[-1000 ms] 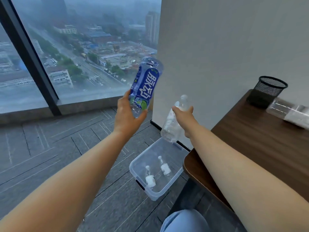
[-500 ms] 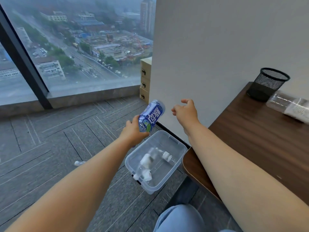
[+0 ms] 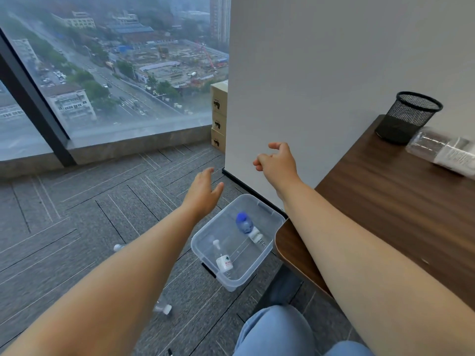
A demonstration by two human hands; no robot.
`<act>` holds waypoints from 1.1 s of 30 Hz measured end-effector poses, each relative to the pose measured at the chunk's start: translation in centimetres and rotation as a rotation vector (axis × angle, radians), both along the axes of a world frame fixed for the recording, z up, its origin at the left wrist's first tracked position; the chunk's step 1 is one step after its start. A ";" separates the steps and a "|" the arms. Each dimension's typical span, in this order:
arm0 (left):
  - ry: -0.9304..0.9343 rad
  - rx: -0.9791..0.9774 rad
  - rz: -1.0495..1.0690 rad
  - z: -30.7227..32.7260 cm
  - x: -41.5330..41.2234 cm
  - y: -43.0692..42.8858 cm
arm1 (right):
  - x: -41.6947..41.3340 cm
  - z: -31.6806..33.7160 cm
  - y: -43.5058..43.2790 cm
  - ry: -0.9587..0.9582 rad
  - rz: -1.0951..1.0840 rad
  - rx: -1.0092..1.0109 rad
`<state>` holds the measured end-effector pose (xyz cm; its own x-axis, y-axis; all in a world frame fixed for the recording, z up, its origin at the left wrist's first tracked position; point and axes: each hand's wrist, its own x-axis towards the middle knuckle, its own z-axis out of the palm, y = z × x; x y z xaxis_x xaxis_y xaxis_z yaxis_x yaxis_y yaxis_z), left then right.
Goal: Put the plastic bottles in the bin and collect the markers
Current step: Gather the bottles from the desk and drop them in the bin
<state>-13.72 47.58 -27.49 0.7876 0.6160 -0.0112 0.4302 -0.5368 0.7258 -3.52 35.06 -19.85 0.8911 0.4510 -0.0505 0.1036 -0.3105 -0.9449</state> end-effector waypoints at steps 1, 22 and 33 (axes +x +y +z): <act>0.007 0.011 0.000 0.1 -0.1 0.0 | -0.1 0.0 0.0 0.000 0.006 -0.001; -0.365 0.166 -0.055 11.1 0.2 -10.3 | -1.7 5.4 -10.2 -0.142 -0.094 0.069; -0.403 0.152 -0.355 14.0 5.1 -25.5 | -1.0 8.0 -27.6 -0.228 -0.400 0.104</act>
